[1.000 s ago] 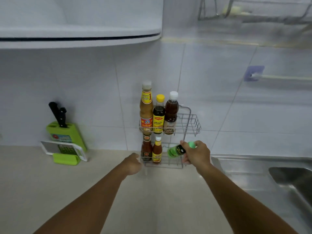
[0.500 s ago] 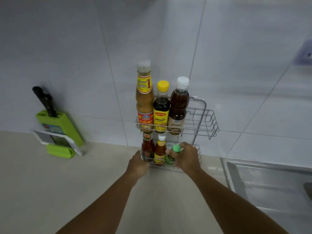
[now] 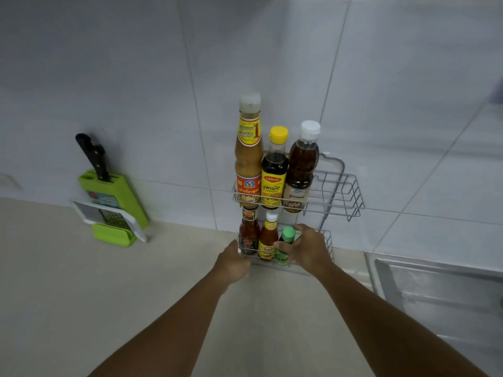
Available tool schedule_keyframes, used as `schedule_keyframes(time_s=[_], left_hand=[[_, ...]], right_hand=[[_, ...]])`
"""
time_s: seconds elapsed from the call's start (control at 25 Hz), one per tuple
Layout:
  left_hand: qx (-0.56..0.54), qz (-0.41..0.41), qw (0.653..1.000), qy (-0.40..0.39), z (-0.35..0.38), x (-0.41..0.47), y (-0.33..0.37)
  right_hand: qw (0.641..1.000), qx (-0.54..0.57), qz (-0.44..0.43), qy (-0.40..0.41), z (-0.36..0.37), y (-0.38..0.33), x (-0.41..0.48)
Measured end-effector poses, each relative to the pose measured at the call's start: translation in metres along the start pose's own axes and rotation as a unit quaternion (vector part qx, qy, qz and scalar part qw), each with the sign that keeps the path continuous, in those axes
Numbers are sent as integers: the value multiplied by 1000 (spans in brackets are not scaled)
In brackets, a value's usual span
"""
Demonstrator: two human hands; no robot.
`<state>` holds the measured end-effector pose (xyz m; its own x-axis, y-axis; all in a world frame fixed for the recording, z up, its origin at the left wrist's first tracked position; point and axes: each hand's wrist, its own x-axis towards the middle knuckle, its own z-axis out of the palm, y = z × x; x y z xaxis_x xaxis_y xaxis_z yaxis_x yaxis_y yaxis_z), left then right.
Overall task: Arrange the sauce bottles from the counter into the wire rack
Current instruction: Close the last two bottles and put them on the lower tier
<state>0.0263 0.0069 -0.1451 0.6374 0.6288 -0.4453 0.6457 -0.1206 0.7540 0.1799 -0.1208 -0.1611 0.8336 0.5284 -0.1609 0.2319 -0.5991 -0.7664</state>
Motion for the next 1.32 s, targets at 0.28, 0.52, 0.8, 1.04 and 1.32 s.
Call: schedule_keyframes(time_s=[0.28, 0.52, 0.8, 1.04, 1.32], left_hand=[[22, -11, 993, -112, -62, -45, 2], [82, 26, 984, -157, -150, -111, -27], [201, 16, 962, -185, -218, -163, -171], [164, 32, 965, -203, -181, -207, -249], [-58, 173, 976, -115, -166, -233, -181]], right_hand=[[990, 17, -65, 125, 14, -41, -78], [977, -33, -155, -142, 70, -104, -182], [883, -155, -143, -420, 164, -135, -285], [938, -89, -156, -296, 189, -123, -309], [954, 128, -140, -231, 113, -177, -313]])
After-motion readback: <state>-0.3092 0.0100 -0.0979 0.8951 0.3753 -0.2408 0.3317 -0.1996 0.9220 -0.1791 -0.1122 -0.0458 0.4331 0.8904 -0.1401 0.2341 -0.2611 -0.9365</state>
